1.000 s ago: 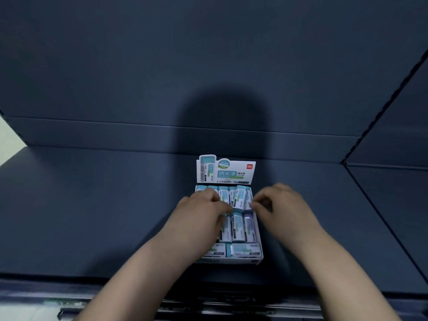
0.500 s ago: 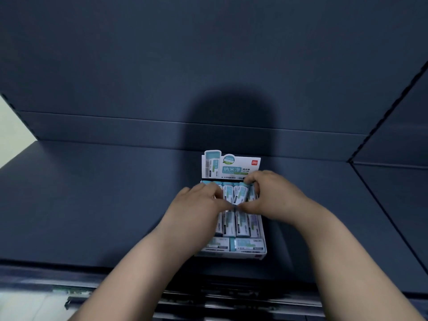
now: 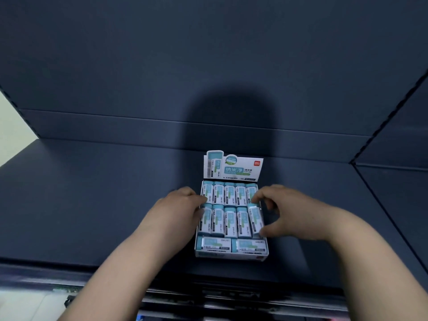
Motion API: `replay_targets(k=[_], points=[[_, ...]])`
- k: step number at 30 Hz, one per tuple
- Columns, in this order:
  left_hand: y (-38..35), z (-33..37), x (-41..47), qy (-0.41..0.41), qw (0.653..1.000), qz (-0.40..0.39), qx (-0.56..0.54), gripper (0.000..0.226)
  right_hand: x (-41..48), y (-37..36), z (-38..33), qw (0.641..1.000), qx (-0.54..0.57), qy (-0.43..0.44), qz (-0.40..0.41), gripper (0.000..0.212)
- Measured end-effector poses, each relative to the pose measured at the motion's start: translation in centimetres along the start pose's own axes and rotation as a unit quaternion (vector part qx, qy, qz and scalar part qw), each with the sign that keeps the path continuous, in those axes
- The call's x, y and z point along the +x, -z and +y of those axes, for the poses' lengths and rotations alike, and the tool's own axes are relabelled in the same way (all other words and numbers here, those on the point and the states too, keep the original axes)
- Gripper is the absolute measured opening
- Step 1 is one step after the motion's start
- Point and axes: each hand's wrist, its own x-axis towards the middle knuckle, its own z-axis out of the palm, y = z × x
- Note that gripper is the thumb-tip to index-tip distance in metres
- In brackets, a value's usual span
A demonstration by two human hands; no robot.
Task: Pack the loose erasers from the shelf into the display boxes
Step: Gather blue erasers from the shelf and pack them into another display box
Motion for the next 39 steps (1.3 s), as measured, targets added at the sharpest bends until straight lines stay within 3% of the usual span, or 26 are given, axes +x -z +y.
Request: replay_targets(k=[8, 14, 18, 25, 34, 39], points=[[-0.1, -0.1, -0.1, -0.001, 0.999, -0.015, -0.039, 0.043, -0.2, -0.5, -0.1, 0.999, 0.022, -0.026, 0.005, 0.056], [-0.1, 1.1, -0.6, -0.057, 0.997, -0.003, -0.058, 0.053, -0.5, -0.9, -0.5, 0.998, -0.045, -0.034, 0.013, 0.054], [-0.3, 2.2, -0.4, -0.103, 0.995, -0.012, -0.012, 0.06, -0.7, -1.6, -0.7, 0.998, -0.05, -0.024, 0.039, 0.038], [-0.7, 3.0, -0.1, -0.137, 0.989, 0.021, 0.051, 0.049, -0.8, -2.0, -1.0, 0.998, 0.008, 0.014, 0.069, 0.031], [0.6, 0.2, -0.5, -0.086, 0.994, -0.01, 0.065, 0.058, -0.3, -2.9, -1.1, 0.994, -0.036, 0.043, 0.09, 0.032], [0.5, 0.4, -0.4, -0.096, 0.993, -0.013, 0.064, 0.052, -0.3, -2.8, -0.4, 0.997, 0.014, 0.025, 0.076, 0.035]])
